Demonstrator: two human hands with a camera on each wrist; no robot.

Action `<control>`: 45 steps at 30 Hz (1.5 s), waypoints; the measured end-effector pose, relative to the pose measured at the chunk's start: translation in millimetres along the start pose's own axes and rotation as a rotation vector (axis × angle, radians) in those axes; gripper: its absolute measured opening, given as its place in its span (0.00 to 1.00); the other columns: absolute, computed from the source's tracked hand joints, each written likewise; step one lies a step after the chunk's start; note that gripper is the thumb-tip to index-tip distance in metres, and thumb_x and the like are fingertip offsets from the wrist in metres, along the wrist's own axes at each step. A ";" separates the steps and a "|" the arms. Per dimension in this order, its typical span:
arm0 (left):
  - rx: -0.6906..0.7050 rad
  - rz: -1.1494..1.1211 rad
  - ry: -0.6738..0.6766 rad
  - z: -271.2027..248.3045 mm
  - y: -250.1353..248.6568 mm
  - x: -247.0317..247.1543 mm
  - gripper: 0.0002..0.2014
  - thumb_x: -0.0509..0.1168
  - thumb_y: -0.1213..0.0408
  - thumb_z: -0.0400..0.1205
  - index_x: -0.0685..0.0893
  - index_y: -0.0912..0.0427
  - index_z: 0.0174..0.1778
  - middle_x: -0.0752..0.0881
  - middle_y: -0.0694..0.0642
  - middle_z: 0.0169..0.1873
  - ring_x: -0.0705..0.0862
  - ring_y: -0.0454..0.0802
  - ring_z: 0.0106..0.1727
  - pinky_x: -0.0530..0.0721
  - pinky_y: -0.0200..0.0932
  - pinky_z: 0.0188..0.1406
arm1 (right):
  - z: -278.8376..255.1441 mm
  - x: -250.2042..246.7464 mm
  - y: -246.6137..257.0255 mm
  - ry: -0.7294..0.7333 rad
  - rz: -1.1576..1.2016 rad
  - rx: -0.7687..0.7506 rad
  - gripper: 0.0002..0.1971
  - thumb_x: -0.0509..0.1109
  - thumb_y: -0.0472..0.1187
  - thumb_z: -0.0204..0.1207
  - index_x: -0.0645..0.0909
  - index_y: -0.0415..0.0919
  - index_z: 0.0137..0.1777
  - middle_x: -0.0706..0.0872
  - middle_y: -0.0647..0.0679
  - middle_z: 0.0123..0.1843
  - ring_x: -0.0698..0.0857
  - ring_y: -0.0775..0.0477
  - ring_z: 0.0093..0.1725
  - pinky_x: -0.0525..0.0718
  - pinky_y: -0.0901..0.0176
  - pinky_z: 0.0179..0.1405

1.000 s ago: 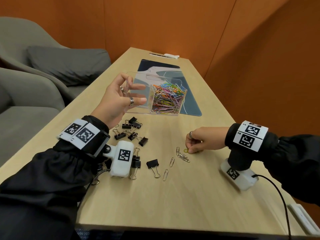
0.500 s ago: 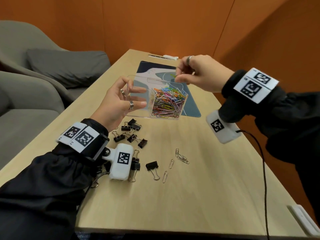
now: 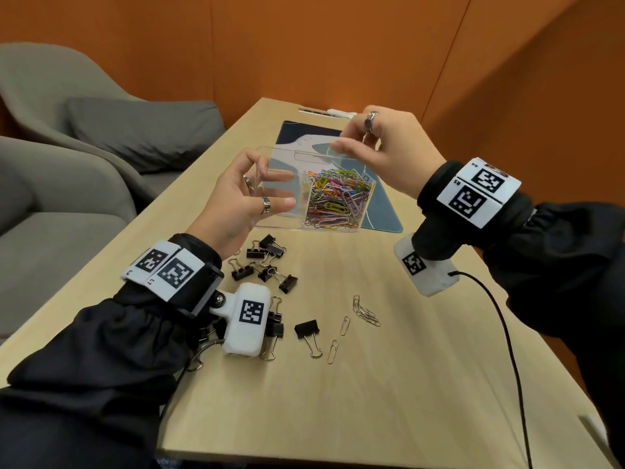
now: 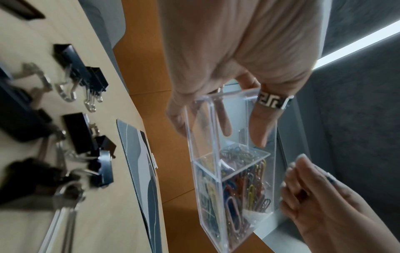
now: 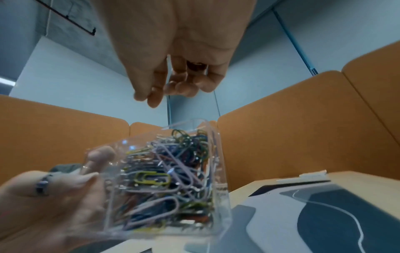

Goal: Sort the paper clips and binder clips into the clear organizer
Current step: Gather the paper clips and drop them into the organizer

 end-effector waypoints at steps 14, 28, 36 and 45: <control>0.008 0.010 -0.043 -0.2 -3.0 -6.3 0.23 0.68 0.86 0.70 0.68 0.52 0.37 0.83 0.60 0.54 0.87 0.54 0.45 0.86 0.44 0.45 | -124.7 93.7 -9.4 1.021 0.049 0.141 0.19 0.80 0.52 0.65 0.79 0.50 0.52 0.82 0.59 0.46 0.82 0.55 0.42 0.77 0.66 0.41; -0.001 0.019 -0.025 -0.7 0.7 -3.1 0.23 0.65 0.87 0.71 0.68 0.52 0.38 0.84 0.58 0.52 0.86 0.54 0.45 0.86 0.41 0.45 | -139.7 107.4 -27.5 1.052 0.124 0.212 0.04 0.71 0.43 0.77 0.78 0.48 0.43 0.83 0.58 0.35 0.80 0.55 0.32 0.77 0.70 0.39; -0.001 0.033 -0.017 -1.0 1.2 -1.1 0.23 0.65 0.87 0.71 0.68 0.52 0.38 0.84 0.58 0.52 0.86 0.52 0.44 0.85 0.39 0.42 | -140.3 104.1 -21.3 0.958 0.105 0.147 0.09 0.71 0.38 0.75 0.76 0.49 0.36 0.83 0.58 0.35 0.81 0.55 0.36 0.78 0.69 0.41; -0.010 0.025 -0.015 -1.1 1.4 -1.6 0.22 0.66 0.85 0.71 0.68 0.51 0.37 0.85 0.57 0.52 0.87 0.52 0.45 0.85 0.39 0.41 | -123.4 80.8 -25.0 0.864 0.126 0.146 0.11 0.72 0.34 0.73 0.76 0.48 0.35 0.85 0.57 0.36 0.82 0.58 0.35 0.78 0.70 0.40</control>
Point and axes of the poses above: each hand's wrist, its own z-axis towards the middle knuckle, its own x-axis out of the palm, y = z × x, the point moved 8 cm from there along z, towards the middle knuckle
